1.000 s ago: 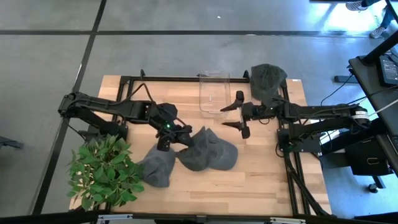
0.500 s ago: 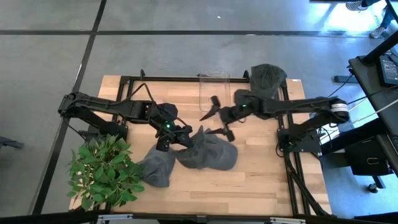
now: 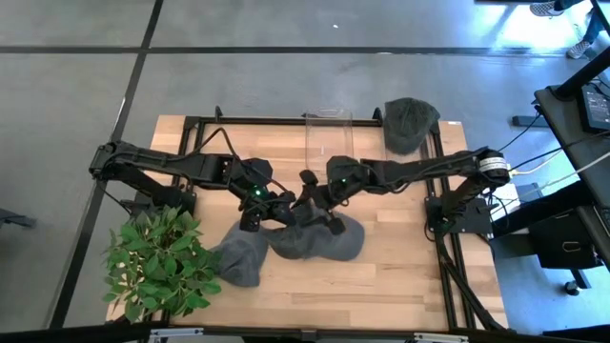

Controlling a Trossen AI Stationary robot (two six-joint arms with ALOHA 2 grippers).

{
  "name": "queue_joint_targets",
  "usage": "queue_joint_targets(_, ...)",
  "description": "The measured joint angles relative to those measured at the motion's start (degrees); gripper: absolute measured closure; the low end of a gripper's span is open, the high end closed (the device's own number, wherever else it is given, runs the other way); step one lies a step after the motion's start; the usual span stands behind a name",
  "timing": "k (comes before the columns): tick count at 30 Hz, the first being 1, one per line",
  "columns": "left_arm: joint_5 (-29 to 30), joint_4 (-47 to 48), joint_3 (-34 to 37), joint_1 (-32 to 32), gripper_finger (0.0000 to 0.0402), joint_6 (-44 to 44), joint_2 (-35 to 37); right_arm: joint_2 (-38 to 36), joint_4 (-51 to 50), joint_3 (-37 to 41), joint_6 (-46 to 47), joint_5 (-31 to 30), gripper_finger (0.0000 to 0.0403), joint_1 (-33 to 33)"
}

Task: Pick & Place hat
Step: Put the black cap into the right transparent bin

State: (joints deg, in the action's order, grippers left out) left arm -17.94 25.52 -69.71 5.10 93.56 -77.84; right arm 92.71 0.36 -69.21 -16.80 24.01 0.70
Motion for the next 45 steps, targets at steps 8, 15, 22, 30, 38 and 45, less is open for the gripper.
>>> queue_joint_targets(8, -0.12, -0.02, 0.0, 0.0, 0.0347, -0.87, 0.0, -1.11, 2.36, 0.0, 0.03, -3.29, 0.0235, 1.69)
queue_joint_targets(15, 0.15, -1.35, 0.0, 0.07, 0.0339, -3.74, 0.0, -1.36, 2.69, 0.0, 0.92, -3.55, 0.033, 1.69)
queue_joint_targets(22, 0.44, -1.57, 0.11, 0.04, 0.031, -9.7, 0.8, -1.41, 2.75, 0.0, 1.65, -3.46, 0.0388, 1.65)
queue_joint_targets(30, -0.43, 1.4, 0.11, -0.83, 0.0249, -13.17, 8.52, -7.07, -2.01, 0.0, 1.84, -3.61, 0.0393, 0.47)
queue_joint_targets(38, -0.62, 2.18, 0.04, -8.58, 0.0228, -45.3, 15.23, -20.32, -16.73, 0.0, 0.87, -16.06, 0.0394, -3.51)
queue_joint_targets(45, -14.08, 6.11, 0.02, -15.98, 0.0226, -56.97, 15.34, -32.87, -26.73, -0.02, -2.03, -26.79, 0.0394, -11.9)
